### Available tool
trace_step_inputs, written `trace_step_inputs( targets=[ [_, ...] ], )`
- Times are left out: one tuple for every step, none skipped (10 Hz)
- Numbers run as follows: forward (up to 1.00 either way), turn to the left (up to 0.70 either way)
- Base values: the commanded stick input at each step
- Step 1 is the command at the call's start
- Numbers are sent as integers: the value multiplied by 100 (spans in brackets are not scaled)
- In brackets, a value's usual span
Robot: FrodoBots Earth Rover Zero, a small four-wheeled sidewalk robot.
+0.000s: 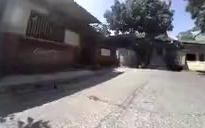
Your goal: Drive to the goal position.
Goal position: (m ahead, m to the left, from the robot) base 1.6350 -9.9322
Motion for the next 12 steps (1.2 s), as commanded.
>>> trace_step_inputs(
  targets=[
    [0,0],
    [0,0],
    [0,0],
    [0,0],
    [0,0],
    [0,-59],
    [0,-87],
    [0,-100],
    [0,-100],
    [0,-100],
    [0,-100],
    [0,-100]
  ],
)
